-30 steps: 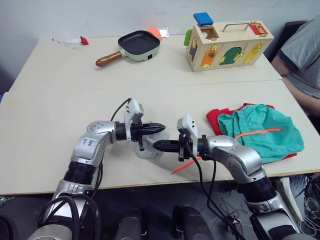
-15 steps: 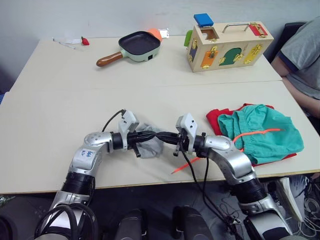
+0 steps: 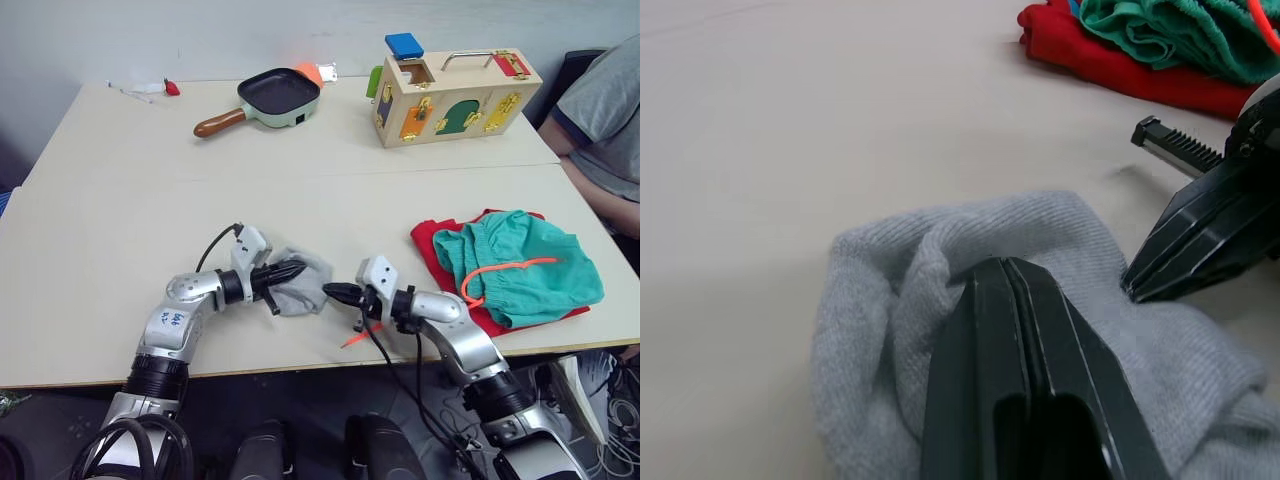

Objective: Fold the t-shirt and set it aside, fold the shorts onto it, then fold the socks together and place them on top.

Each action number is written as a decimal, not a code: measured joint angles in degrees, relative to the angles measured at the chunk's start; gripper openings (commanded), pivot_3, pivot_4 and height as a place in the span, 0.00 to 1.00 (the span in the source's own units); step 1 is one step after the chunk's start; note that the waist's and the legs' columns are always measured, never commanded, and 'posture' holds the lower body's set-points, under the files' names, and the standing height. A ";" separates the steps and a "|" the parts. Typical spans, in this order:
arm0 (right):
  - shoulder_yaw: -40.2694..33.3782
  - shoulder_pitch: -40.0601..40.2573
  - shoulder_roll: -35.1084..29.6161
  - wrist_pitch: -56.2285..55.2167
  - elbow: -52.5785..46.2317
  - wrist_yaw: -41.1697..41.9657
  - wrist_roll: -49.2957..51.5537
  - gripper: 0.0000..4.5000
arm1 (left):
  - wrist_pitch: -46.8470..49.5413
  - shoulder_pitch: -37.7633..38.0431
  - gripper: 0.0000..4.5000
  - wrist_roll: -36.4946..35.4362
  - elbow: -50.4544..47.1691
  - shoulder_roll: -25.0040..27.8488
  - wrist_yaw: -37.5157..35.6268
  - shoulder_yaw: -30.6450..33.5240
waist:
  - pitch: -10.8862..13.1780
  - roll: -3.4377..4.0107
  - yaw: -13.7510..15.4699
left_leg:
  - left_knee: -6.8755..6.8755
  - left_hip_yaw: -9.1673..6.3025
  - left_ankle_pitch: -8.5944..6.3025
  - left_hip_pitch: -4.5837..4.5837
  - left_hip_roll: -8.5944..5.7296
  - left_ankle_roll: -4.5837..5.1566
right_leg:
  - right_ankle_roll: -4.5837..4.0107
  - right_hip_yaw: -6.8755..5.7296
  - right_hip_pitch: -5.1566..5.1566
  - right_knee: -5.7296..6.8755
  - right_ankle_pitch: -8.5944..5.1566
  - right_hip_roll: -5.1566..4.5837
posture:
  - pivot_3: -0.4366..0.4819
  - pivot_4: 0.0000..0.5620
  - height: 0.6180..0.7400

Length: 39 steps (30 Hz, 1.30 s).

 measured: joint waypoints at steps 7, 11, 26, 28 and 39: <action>-9.69 -3.06 -4.50 33.11 -10.73 -1.40 22.95 0.27 | -5.44 0.33 0.00 -1.44 0.00 0.49 -4.02 1.85 | 0.01 0.01 0.13 | 0.02 -0.05 -0.04 -0.12 0.01 0.06 | -0.06 -0.03 -0.10 -0.03 -0.01 -0.06 | 0.48 0.27 1.00; -12.95 -6.37 -4.64 51.18 -11.05 -6.94 30.51 0.56 | -8.04 0.09 0.00 -1.92 0.15 3.01 -7.74 3.43 | 0.01 0.01 0.03 | -0.06 -0.10 -0.07 -0.17 0.03 0.03 | -0.12 -0.08 -0.16 -0.11 -0.03 -0.08 | 0.48 0.27 1.00; -12.75 -13.67 10.38 55.10 -0.95 -20.37 26.84 0.70 | -14.07 0.59 0.00 -0.10 7.36 4.62 -11.69 2.73 | -0.03 -0.04 -0.31 | -0.06 -0.01 -0.06 -0.26 0.02 0.03 | -0.10 -0.09 -0.27 0.02 -0.02 -0.02 | 0.48 0.27 1.00; -12.67 -14.15 11.39 54.30 0.54 -20.87 25.99 0.54 | -14.30 0.67 0.00 -0.07 7.39 4.51 -11.73 2.64 | -0.03 -0.04 -0.23 | -0.06 -0.01 -0.06 -0.29 0.02 0.03 | -0.10 -0.09 -0.28 0.04 -0.02 -0.02 | 0.48 0.27 1.00; -14.10 -12.65 -2.75 57.29 -8.72 -8.05 32.06 0.00 | -12.60 4.96 0.09 -10.56 -2.39 4.84 -14.75 8.41 | 0.02 -0.01 0.20 | 0.08 -0.23 -0.09 -0.95 -0.01 0.15 | -0.02 -0.26 -0.61 -0.05 0.02 -0.08 | 0.48 0.27 1.00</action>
